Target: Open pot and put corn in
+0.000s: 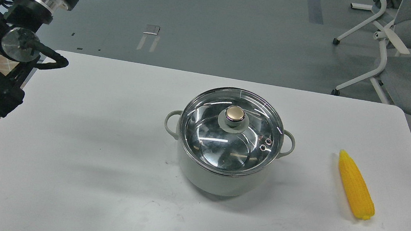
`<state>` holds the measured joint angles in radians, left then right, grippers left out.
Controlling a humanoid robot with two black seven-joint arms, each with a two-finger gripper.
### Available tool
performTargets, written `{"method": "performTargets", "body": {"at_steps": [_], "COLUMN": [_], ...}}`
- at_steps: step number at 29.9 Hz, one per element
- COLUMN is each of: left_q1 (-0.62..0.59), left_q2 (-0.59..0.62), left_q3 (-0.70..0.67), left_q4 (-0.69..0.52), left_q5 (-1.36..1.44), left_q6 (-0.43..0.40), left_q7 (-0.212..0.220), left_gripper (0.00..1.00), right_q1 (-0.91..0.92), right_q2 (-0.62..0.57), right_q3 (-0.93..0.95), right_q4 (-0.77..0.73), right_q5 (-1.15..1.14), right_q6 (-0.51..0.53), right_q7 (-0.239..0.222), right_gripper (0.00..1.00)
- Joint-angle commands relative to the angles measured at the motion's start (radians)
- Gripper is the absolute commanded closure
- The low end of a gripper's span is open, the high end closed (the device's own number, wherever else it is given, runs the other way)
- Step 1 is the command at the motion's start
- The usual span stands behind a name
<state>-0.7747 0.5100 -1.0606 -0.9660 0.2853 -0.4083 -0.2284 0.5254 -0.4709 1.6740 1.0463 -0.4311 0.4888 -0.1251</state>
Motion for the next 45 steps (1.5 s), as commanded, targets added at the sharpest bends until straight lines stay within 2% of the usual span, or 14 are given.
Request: {"method": "performTargets", "body": {"at_steps": [1,10,17,23,27,30,33,35,36,37,41,45], "left_q1": [-0.003,-0.014,-0.041,-0.049,-0.044,-0.04,-0.018,0.03,0.043,0.063,0.069,0.067], "left_q2": [0.001,0.002,-0.002,-0.011,0.001,0.008,0.07,0.123,0.133,0.14,0.14,0.133], "left_q3": [0.001,0.021,0.021,0.004,0.007,0.024,0.036,0.039,0.036,0.03,0.04,0.042], "left_q4": [0.0,0.013,0.133,0.127,0.096,0.043,-0.072,-0.236,-0.276,-0.349,-0.471,-0.522], "left_q5": [0.0,-0.002,0.024,0.077,0.074,0.104,0.214,0.409,0.464,0.579,0.913,1.165], "left_q6": [0.0,0.003,-0.015,-0.08,-0.08,-0.08,-0.08,-0.072,-0.057,-0.019,0.017,0.017], "left_q7": [0.0,0.004,0.02,0.009,0.02,0.011,0.011,0.011,0.011,0.011,0.011,0.009], "left_gripper": [0.02,0.02,0.02,0.02,0.02,0.04,0.09,0.14,0.14,0.14,0.13,0.13], "right_q1": [0.001,-0.001,-0.015,-0.015,-0.027,-0.05,-0.059,-0.065,-0.068,-0.073,-0.079,-0.084], "right_q2": [0.0,-0.003,-0.002,-0.002,0.002,0.015,0.014,0.011,0.011,0.011,0.012,0.011], "right_q3": [0.001,0.0,-0.003,-0.002,-0.002,0.001,0.012,0.024,0.027,0.032,0.033,0.036], "right_q4": [-0.003,-0.014,-0.058,-0.051,-0.032,-0.005,-0.002,-0.002,-0.003,-0.002,-0.002,0.0], "right_q5": [0.0,0.0,0.002,0.003,0.005,0.005,0.005,0.006,0.006,0.006,0.008,0.008], "right_q6": [0.0,0.0,0.0,0.0,0.0,0.0,0.0,0.0,0.0,0.0,0.0,0.0], "right_q7": [-0.001,-0.002,0.001,0.001,0.001,0.001,0.001,0.001,0.001,0.001,0.001,0.001], "right_gripper": [0.0,0.0,0.0,0.0,0.0,0.0,0.0,0.0,0.0,0.0,0.0,0.0]}}
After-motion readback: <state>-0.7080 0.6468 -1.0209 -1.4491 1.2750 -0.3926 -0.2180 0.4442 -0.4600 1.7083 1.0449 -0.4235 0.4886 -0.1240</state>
